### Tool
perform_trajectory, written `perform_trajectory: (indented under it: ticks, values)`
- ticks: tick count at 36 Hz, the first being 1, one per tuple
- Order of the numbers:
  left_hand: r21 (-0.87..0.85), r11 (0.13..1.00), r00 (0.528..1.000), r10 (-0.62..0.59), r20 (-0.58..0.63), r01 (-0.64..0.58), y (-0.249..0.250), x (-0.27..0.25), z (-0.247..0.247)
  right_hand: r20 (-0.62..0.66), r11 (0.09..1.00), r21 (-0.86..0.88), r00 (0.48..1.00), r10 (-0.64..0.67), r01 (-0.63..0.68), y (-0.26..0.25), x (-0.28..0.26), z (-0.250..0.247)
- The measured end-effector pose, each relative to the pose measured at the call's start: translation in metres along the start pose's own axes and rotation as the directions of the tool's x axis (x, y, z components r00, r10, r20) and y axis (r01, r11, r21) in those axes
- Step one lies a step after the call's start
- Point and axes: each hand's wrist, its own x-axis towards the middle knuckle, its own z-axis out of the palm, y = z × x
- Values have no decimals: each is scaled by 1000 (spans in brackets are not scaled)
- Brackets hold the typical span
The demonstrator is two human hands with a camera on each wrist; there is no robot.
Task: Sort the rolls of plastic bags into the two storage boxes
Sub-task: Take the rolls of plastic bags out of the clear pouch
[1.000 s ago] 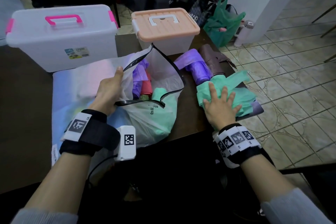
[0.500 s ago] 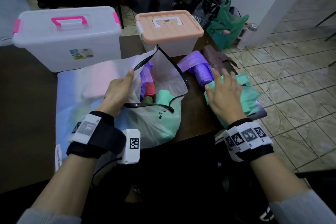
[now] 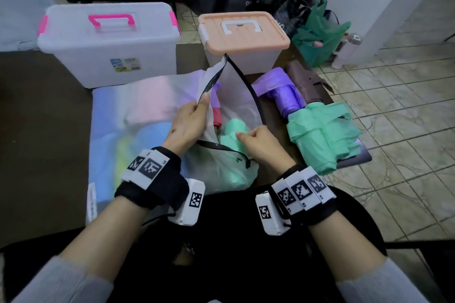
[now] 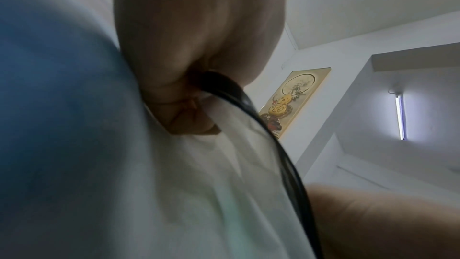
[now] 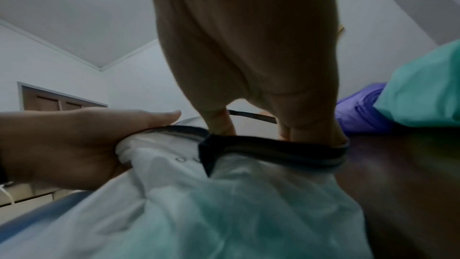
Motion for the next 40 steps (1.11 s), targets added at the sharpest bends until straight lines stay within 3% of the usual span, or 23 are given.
perform_trajectory:
  ticks: [5,10,13,18,21,25,28,32,35,40]
  values:
    - [2,1000,1000,0,19,0,-7,1,1,130,996,-51,988,79,-73,-10,-5,2]
    - [-45,999,999,-3,37,5,-8,3,-1,98,974,-226,995,2,20,-26,-2,5]
    - [-90,996,999,-3,48,7,-11,4,-2,63,974,-225,997,35,-20,-28,4,5]
    - [-119,993,999,4,48,1,-13,5,-2,-89,990,123,993,80,-68,-20,20,-7]
    - [-130,991,999,-6,48,12,-15,5,-2,-240,968,238,970,-25,84,-21,20,-29]
    - [-121,992,999,-24,41,29,-15,7,-3,-437,907,319,892,-117,276,-29,8,-71]
    - [-116,993,998,5,65,2,-17,9,-4,-494,926,223,855,-161,304,-29,-2,-99]
    - [-120,993,999,-3,37,7,-15,8,-4,-434,972,-106,870,-233,208,-13,-13,-107]
    - [-115,993,999,12,32,-8,-14,8,-3,-357,936,-331,902,-244,122,9,-12,-90]
    - [-168,986,999,3,33,2,-16,9,-1,-308,845,-532,941,-142,-47,38,-6,-55]
